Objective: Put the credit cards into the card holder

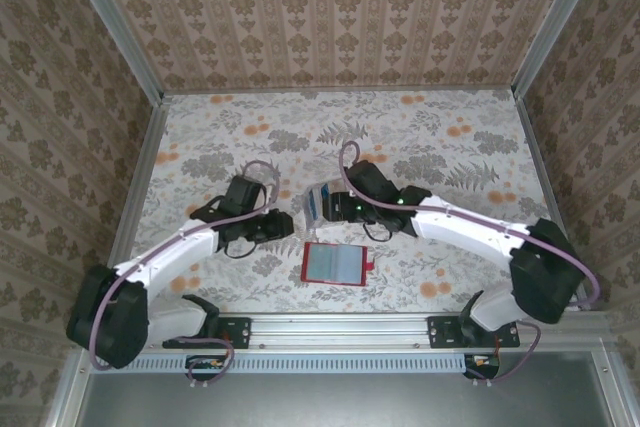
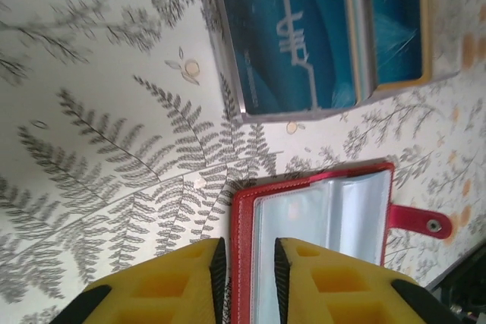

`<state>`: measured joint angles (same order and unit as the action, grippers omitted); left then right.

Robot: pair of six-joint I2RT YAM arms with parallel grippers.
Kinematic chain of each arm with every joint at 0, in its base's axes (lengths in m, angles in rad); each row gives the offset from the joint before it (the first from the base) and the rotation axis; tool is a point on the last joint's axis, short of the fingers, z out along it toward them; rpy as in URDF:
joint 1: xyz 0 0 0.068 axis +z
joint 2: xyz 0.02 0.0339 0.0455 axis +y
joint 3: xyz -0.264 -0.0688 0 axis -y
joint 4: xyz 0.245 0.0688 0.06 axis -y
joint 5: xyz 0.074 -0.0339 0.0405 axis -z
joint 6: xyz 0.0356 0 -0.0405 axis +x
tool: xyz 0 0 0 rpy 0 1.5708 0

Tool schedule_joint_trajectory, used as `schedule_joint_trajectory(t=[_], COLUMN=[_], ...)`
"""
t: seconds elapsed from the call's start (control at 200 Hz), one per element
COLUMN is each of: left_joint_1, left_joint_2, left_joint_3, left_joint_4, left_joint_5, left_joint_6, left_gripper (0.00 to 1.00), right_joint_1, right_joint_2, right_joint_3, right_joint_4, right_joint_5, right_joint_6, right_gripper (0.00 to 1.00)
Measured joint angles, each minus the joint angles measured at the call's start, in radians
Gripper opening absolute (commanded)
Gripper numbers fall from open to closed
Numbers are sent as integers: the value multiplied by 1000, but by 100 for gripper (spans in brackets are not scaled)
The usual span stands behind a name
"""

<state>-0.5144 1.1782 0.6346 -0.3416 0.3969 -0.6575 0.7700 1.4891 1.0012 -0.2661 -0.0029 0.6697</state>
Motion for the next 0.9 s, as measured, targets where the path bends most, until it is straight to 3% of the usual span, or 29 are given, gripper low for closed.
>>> schedule_joint_trajectory(t=[0.26,0.9], left_joint_1=[97,104], left_joint_2=[-74,-140], left_joint_3=[11,-65], left_joint_4=[-79,-78], left_joint_5=[0,8], left_joint_6=[26,21], left_gripper=[29,31], right_joint_1=[-40,-39], right_joint_2=[163,265], right_joint_3=[91,182], right_joint_4=[-15,-30], right_joint_5=[-3,-23], right_joint_6=[-27,-8], right_gripper=[62,66])
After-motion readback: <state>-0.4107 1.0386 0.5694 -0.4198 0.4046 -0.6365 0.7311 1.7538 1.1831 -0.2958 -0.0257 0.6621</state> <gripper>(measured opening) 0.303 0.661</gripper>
